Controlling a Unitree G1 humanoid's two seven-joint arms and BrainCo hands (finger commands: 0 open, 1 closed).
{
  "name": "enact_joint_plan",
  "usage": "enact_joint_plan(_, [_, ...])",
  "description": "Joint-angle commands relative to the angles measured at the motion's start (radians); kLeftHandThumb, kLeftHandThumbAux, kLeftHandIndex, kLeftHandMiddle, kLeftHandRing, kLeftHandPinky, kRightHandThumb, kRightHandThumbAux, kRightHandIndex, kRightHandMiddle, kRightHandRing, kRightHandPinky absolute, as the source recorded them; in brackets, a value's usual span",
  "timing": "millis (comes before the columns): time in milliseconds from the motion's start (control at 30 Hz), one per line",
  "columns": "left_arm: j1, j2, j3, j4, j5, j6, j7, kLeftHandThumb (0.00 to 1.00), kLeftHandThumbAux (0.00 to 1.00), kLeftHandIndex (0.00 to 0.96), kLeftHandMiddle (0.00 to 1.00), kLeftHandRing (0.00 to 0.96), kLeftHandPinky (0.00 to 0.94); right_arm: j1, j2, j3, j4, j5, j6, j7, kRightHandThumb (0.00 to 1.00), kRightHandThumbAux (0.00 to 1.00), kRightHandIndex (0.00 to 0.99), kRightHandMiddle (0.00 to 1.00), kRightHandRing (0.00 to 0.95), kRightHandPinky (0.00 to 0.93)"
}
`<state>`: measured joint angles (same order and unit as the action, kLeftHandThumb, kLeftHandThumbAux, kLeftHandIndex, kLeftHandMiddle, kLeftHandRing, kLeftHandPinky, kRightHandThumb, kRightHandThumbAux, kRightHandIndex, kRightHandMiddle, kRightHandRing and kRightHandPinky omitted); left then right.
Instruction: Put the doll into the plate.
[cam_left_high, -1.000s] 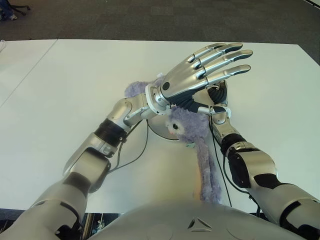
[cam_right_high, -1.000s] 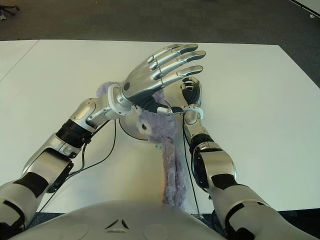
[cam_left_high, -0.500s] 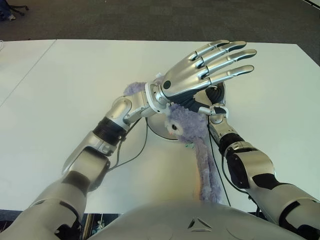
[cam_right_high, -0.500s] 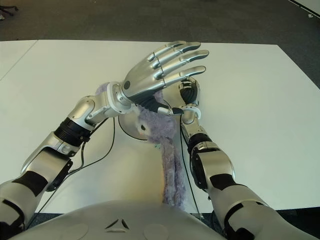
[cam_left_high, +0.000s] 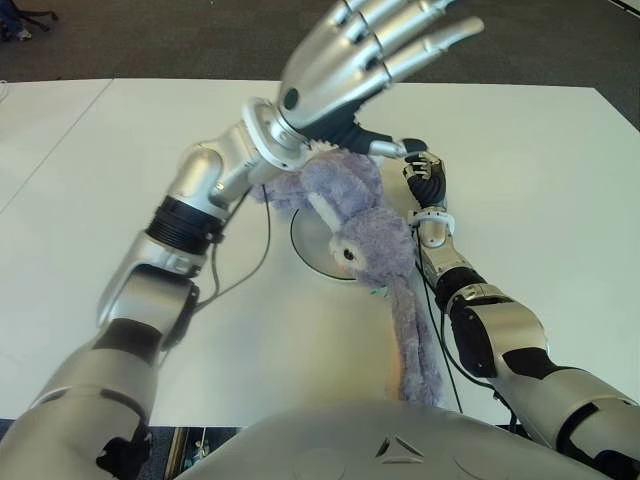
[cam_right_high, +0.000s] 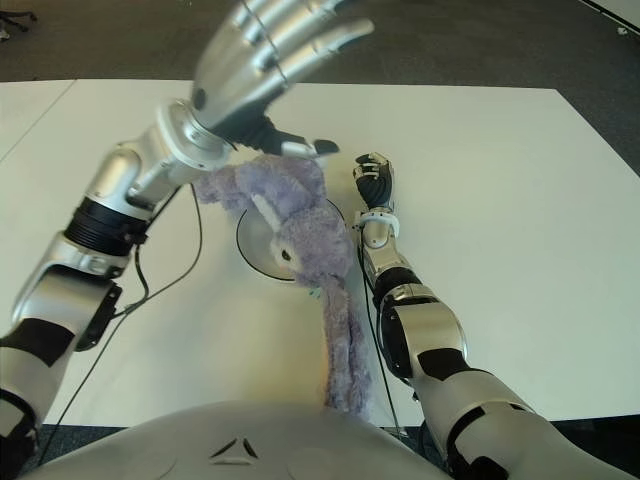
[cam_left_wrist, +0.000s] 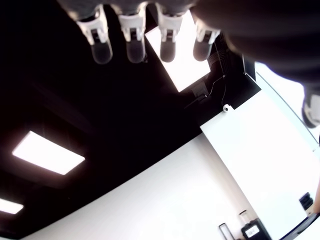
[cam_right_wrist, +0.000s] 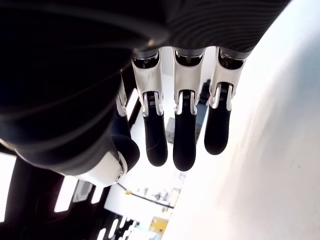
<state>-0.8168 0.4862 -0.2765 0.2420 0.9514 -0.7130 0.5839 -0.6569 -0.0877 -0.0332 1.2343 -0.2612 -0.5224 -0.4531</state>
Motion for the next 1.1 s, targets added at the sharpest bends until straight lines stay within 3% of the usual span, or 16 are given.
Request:
enact_joint_plan(33, [0.018,0.114,0.065,0.101,-0.059,-0.050,0.016,0.097,0.302,0.000,0.000,0.000,0.000,0.170,0.030,0.007,0.133,-0.010,0.155,0.006,0.697,0.734,0.403,0.532,0.607,0.683])
enact_joint_plan(67, [0.016,0.120,0.070,0.110,-0.054,-0.043,0.025,0.098,0.300,0.000,0.000,0.000,0.000,0.173,0.027,0.016,0.135,-0.022,0.165,-0.003,0.697,0.734,0.403,0.543,0.618,0.693])
enact_joint_plan(167, [0.010,0.128,0.073,0.125,-0.047,-0.038,0.042,0.102,0.290,0.000,0.000,0.000,0.000,0.175,0.020,0.039,0.138,-0.050,0.183,-0.020,0.693,0.736,0.402,0.494,0.572,0.585])
enact_joint_plan(1100, [-0.007,0.114,0.046,0.141,-0.034,-0.023,0.060,0.102,0.289,0.000,0.000,0.000,0.000,0.174,0.008,0.030,0.137,-0.056,0.189,-0.012,0.693,0.736,0.402,0.491,0.569,0.580])
